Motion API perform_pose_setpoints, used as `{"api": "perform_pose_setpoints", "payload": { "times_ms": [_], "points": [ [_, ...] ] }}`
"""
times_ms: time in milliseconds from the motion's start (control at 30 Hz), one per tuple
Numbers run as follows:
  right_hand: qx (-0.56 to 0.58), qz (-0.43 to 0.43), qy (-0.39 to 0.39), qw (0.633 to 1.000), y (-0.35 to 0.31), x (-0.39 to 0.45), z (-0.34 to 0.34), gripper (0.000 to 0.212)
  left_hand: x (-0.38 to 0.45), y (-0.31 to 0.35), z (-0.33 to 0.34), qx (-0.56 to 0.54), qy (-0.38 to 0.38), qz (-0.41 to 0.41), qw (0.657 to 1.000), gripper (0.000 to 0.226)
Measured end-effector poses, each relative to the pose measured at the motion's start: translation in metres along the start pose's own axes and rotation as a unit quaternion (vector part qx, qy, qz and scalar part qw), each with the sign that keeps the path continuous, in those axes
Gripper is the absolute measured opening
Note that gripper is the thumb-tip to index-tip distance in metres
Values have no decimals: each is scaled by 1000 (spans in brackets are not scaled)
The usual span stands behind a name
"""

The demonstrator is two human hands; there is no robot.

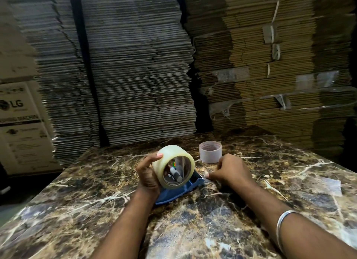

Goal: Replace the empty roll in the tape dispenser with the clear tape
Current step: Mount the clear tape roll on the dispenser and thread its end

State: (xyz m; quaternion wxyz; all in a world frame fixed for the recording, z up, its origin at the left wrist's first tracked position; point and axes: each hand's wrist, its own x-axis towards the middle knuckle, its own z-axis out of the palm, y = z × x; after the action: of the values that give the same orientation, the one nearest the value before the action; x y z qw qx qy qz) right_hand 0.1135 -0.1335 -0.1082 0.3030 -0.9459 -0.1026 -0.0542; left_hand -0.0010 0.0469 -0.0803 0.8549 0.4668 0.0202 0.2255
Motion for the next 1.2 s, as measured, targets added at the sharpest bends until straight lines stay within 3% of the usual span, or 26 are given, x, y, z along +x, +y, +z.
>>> {"api": "perform_pose_setpoints", "payload": {
  "times_ms": [133, 233, 300, 433, 500, 600, 733, 867, 1033, 1200],
  "points": [
    [-29, -22, 9, 999, -5, -4, 6, 38, 1, -1, 1, 7, 24, -19, 1000, 65],
    [-34, -31, 13, 999, -7, -7, 4, 21, 3, -3, 2, 1, 70, -12, 997, 44],
    [-16, -37, 29, 999, -7, -9, 3, 16, 5, -5, 4, 1, 91, -3, 996, 44],
    [67, -109, 103, 986, -13, -13, 3, 27, 4, -10, 11, 36, 110, 19, 993, 15],
    [140, -174, 107, 969, -19, -16, 1, 30, 4, -14, 15, 51, 122, 20, 991, 15],
    [268, -232, 48, 934, -28, -24, 0, 29, 1, -21, 22, 85, 126, 6, 988, 21],
    [408, -242, -30, 880, -36, -33, -2, 29, -1, -25, 28, 123, 92, 1, 988, 25],
    [457, -231, -69, 856, -40, -37, -4, 29, 6, -16, 22, 160, 64, -13, 985, 29],
    [435, -236, -75, 866, -42, -36, 0, 31, 12, -3, 6, 193, 27, -49, 980, 46],
    [495, -212, -110, 835, -42, -35, 0, 29, 11, 6, -3, 252, -44, -42, 966, 63]
  ]
}}
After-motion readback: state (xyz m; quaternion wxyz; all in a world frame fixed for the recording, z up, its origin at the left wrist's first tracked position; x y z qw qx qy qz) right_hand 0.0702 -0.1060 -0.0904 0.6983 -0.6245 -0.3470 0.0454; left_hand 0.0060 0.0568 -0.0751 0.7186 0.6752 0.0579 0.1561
